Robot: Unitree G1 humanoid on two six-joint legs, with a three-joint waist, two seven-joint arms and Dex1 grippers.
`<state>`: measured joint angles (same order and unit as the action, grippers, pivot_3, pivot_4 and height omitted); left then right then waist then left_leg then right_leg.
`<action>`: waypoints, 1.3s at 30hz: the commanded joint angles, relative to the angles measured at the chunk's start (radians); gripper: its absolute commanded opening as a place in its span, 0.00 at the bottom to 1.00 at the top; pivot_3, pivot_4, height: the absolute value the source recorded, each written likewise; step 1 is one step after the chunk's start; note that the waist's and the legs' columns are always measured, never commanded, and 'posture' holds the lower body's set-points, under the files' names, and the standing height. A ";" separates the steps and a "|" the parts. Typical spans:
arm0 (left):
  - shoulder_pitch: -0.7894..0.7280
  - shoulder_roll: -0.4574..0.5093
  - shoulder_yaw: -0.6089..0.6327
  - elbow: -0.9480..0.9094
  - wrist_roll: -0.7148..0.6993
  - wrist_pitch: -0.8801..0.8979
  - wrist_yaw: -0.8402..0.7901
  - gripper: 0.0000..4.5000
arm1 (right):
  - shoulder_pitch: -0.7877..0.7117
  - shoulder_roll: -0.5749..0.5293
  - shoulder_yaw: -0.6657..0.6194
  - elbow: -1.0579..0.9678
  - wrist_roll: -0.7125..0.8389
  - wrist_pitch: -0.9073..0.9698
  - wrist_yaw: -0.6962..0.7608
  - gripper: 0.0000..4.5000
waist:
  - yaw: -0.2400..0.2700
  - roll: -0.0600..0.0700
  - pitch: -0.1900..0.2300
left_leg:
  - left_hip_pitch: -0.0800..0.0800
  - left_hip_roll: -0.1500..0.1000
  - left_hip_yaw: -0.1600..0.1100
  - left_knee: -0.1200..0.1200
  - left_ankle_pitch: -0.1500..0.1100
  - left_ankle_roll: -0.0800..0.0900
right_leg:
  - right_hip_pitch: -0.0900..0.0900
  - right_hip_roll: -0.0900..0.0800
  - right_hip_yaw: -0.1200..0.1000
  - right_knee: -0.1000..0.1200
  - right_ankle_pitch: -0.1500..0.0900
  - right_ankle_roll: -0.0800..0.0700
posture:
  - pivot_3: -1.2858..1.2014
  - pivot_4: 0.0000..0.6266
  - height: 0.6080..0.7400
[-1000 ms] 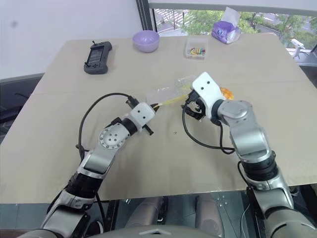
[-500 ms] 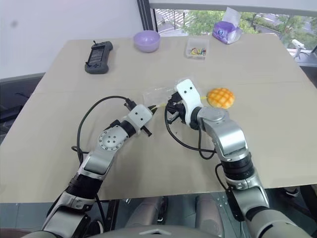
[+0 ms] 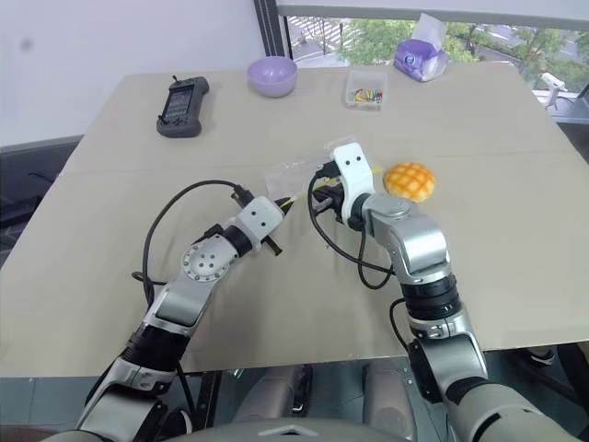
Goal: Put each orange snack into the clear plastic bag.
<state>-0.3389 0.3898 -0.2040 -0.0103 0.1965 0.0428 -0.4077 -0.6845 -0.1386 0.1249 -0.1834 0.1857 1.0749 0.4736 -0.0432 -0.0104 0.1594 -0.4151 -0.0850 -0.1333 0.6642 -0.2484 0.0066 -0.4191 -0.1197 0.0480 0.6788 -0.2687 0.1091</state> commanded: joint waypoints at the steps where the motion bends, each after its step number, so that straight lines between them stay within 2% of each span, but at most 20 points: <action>1: -0.004 0.006 0.019 -0.010 0.003 -0.019 0.007 0.00 | -0.014 -0.030 -0.007 -0.073 0.060 0.041 0.035 0.00 | 0.000 0.000 0.000 | 0.000 0.000 0.000 0.000 0.000 0.000 | 0.000 0.000 0.000 0.000 0.000 0.000 | 0.52 0.24 1.00; 4: -0.004 0.006 0.018 -0.010 0.002 -0.017 0.006 0.00 | -0.021 -0.064 -0.016 -0.106 0.123 0.095 0.076 0.00 | -0.001 0.000 0.000 | 0.000 0.000 0.000 0.000 0.000 0.000 | 0.000 0.000 0.000 0.000 0.000 0.000 | 0.52 0.24 1.00; 9: -0.002 0.006 0.015 -0.010 0.002 -0.018 0.003 0.00 | -0.052 -0.057 -0.061 -0.097 0.175 0.120 0.056 0.00 | 0.000 0.000 0.000 | 0.000 0.000 0.000 0.000 0.000 0.000 | 0.000 0.000 0.000 0.000 0.000 0.000 | 0.52 0.24 1.00; 22: 0.004 -0.002 0.010 -0.018 0.002 -0.012 0.003 0.00 | -0.070 -0.052 -0.032 -0.019 0.163 0.075 -0.011 0.00 | 0.000 0.000 0.000 | 0.000 0.000 0.000 0.000 0.000 0.000 | 0.000 0.000 0.000 0.000 0.000 0.000 | 0.52 0.24 1.00; 34: 0.010 -0.002 0.007 -0.026 0.000 -0.018 -0.005 0.00 | -0.104 -0.016 -0.072 0.053 0.158 0.070 -0.085 0.00 | 0.000 0.000 0.000 | 0.000 0.000 0.000 0.000 0.000 0.000 | 0.000 0.000 0.000 0.000 0.000 0.000 | 0.52 0.24 1.00; 39: 0.011 0.001 -0.001 -0.031 -0.002 -0.032 -0.019 0.00 | -0.127 0.018 -0.097 0.121 0.129 0.050 -0.158 0.00 | -0.001 0.000 0.000 | 0.000 0.000 0.000 0.000 0.000 0.000 | 0.000 0.000 0.000 0.000 0.000 0.000 | 0.52 0.24 1.00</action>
<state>-0.3290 0.3877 -0.2053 -0.0093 0.1965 0.0365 -0.4199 -0.7812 -0.1379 0.0561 -0.0710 0.3231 1.1509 0.3542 -0.0440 -0.0104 0.1594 -0.4151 -0.0848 -0.1333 0.6641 -0.2484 0.0066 -0.4192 -0.1197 0.0481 0.6789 -0.2687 0.1091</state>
